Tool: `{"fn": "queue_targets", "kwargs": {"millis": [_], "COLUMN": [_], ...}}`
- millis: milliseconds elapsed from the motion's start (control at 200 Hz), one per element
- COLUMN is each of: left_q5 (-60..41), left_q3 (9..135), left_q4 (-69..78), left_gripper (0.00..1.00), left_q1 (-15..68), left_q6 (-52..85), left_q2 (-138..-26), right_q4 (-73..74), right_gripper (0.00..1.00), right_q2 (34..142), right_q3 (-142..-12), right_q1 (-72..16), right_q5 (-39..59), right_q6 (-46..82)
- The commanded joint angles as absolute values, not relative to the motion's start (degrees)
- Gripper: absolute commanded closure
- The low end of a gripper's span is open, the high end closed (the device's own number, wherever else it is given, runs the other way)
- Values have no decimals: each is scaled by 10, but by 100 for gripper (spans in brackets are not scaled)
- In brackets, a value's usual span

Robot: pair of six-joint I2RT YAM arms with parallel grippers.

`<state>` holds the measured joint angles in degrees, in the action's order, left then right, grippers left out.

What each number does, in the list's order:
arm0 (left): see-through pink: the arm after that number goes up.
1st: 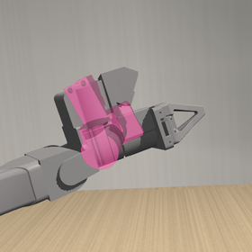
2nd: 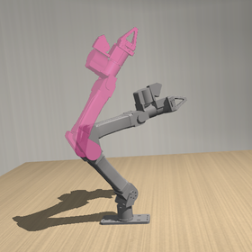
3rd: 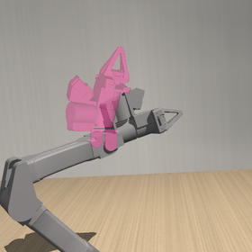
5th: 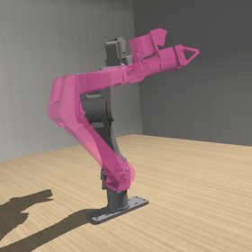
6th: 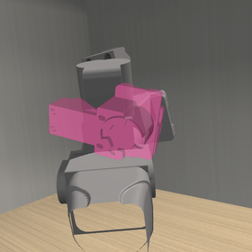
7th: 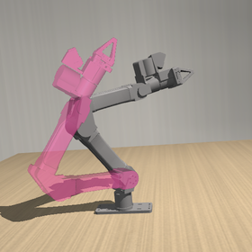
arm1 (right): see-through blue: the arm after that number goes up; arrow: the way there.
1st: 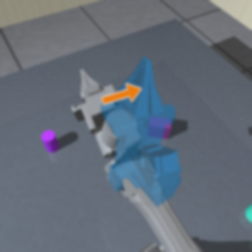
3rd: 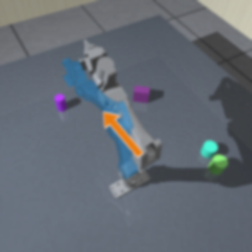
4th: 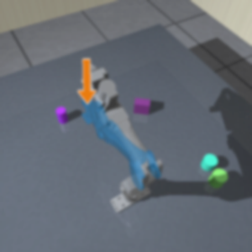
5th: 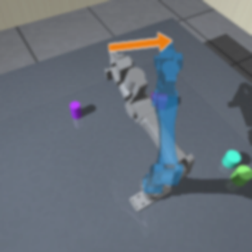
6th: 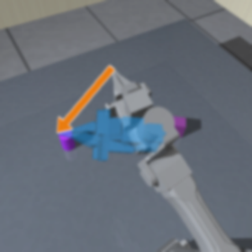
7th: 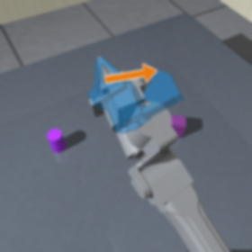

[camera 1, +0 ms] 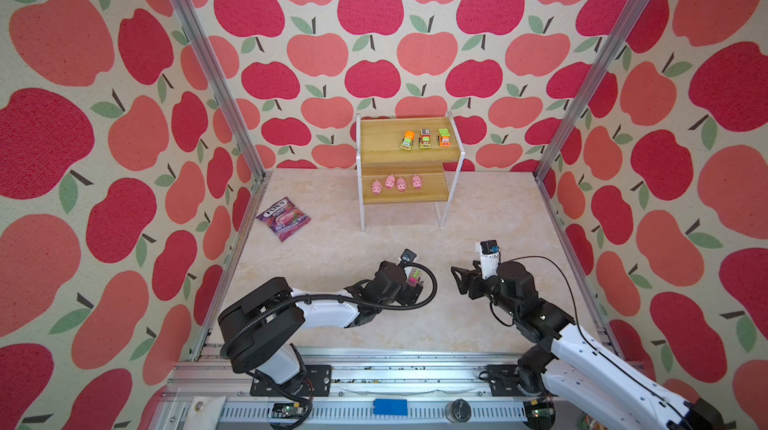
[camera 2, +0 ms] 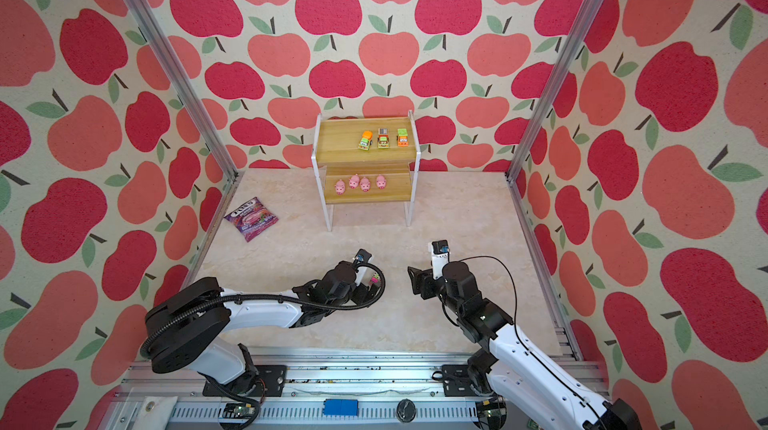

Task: Place and organize the plastic toys onto the shelf
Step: 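Move the left gripper over the truck while the right gripper draws back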

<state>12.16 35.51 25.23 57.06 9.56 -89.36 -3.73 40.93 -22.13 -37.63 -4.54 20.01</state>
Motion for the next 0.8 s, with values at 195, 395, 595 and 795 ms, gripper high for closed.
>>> {"fn": "queue_targets", "kwargs": {"millis": [195,395,595,795], "left_q5": [122,127,123,114], "left_q3": [395,399,426,428], "left_q4": [246,248,221,211], "left_gripper": [17,21,27,36], "left_q1": [569,566,565,557], "left_q6": [142,178,181,188], "left_q2": [-936,-957,-983,-989], "right_q4": [-132,-145,-143,-118], "right_gripper": [21,21,21,21], "right_q2": [389,370,356,374], "right_q3": [-293,-295,-285,-282], "right_q1": [-345,-314,-295,-288], "right_q5": [37,63,79,93], "right_q6": [184,179,180,184]}}
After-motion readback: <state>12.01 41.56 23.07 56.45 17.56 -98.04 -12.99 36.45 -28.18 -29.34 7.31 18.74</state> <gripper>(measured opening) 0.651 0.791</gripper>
